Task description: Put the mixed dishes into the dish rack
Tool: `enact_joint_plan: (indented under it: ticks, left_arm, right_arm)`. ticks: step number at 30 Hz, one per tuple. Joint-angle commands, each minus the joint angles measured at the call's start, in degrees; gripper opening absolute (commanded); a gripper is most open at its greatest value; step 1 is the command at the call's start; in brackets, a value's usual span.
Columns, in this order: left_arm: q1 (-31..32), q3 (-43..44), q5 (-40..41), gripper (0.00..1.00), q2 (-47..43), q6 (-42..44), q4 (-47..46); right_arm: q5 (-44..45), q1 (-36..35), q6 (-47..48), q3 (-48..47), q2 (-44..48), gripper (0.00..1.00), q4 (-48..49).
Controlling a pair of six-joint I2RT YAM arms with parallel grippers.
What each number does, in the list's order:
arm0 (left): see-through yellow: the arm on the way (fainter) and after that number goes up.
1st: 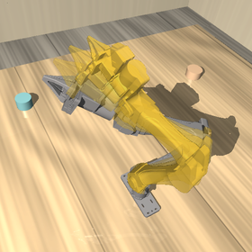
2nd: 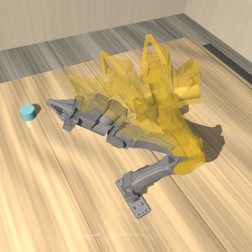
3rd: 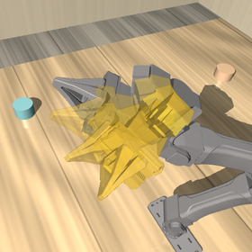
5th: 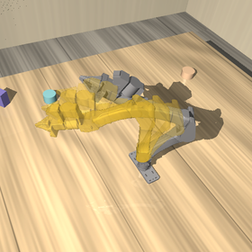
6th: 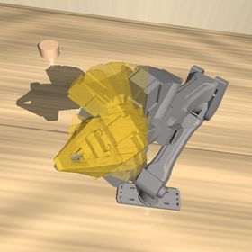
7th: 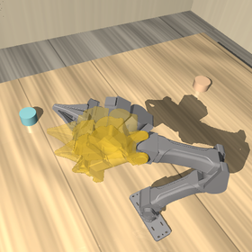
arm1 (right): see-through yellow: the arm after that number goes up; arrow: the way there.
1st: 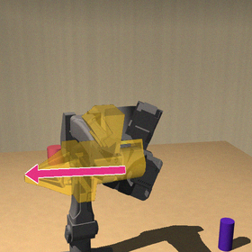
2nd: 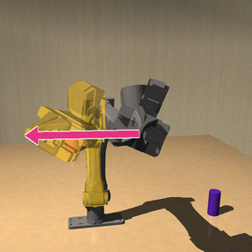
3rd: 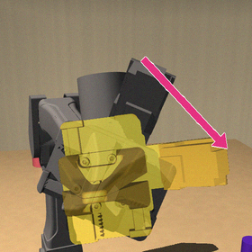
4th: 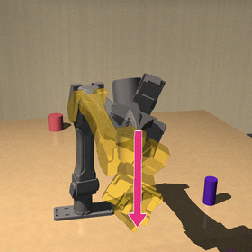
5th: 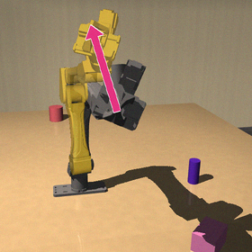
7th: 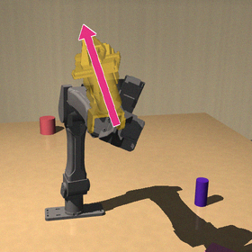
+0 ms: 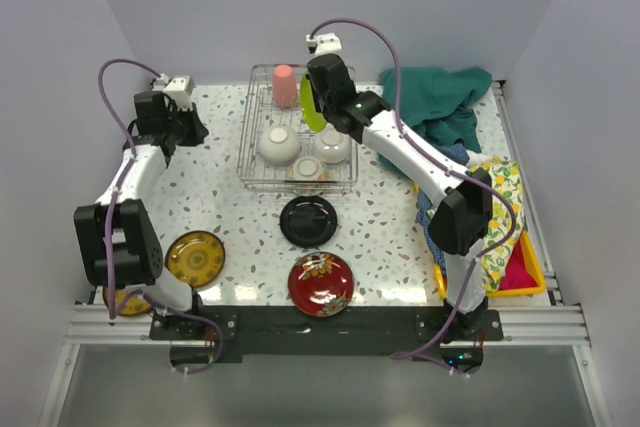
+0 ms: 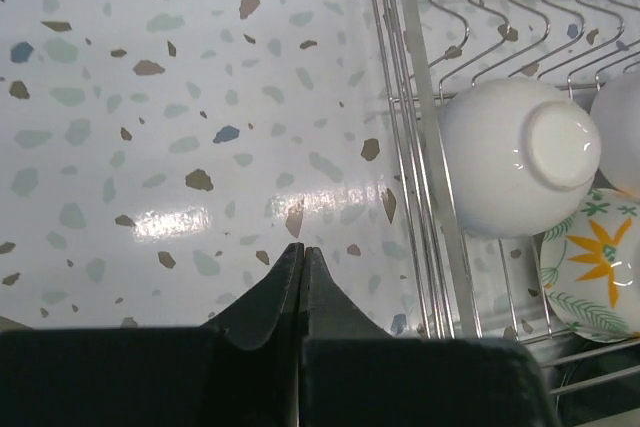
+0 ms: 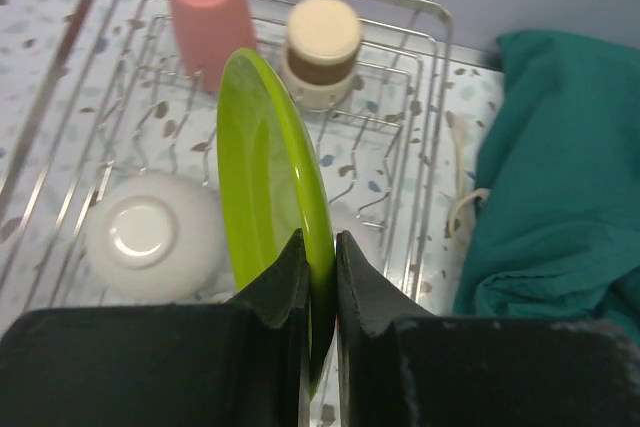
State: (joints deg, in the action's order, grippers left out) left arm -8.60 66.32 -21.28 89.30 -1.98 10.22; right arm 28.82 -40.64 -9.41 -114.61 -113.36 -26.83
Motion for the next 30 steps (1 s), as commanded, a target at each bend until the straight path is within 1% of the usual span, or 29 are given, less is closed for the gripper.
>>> enact_joint_plan:
  ticks: [1, 3, 5, 6, 7, 10, 15, 20, 26, 30]
  left_arm:
    - [0.86, -0.14, -1.22, 0.0, 1.93, -1.63, -4.33]
    - [1.39, -0.06, -3.31, 0.0, 3.6, 0.74, -3.19]
    - [2.18, 0.56, -4.38, 0.0, 5.26, 3.37, -0.48]
    - [2.45, 0.65, -7.08, 0.0, 5.88, 4.25, 0.41]
    - [3.06, 1.08, -8.15, 0.0, 6.32, 6.09, 2.59]
    - [4.2, -0.14, -11.76, 0.0, 7.47, 8.56, 4.28]
    - [4.82, -1.64, -16.68, 0.0, 8.17, 7.96, 4.46]
    - [5.0, -2.16, -19.67, 0.0, 8.26, 7.86, 4.19]
    - [5.09, -1.64, -22.75, 0.0, 8.79, 9.8, 6.3]
    - [5.09, -1.73, -22.93, 0.0, 8.7, 10.5, 6.57]
  right_arm:
    - [16.87, 1.0, -0.96, -6.5, -3.09, 0.0, 4.41]
    - [18.81, 1.09, 0.7, -5.98, -3.79, 0.0, 6.6]
    - [21.71, 1.44, 0.97, -7.55, -5.72, 0.0, 6.44]
    - [22.5, 1.62, 1.06, -9.48, -6.51, 0.0, 6.0]
    - [23.55, 1.71, 1.49, -10.1, -7.74, 0.0, 5.74]
    - [25.49, 2.23, 3.25, -11.07, -9.41, 0.0, 7.13]
    - [26.73, 3.73, 4.92, -13.97, -12.32, 0.0, 7.4]
    - [26.99, 4.52, 6.68, -15.73, -14.69, 0.0, 7.58]
    - [28.31, 4.78, 9.06, -17.49, -17.86, 0.0, 8.37]
    - [28.75, 5.05, 10.99, -18.37, -19.61, 0.0, 8.2]
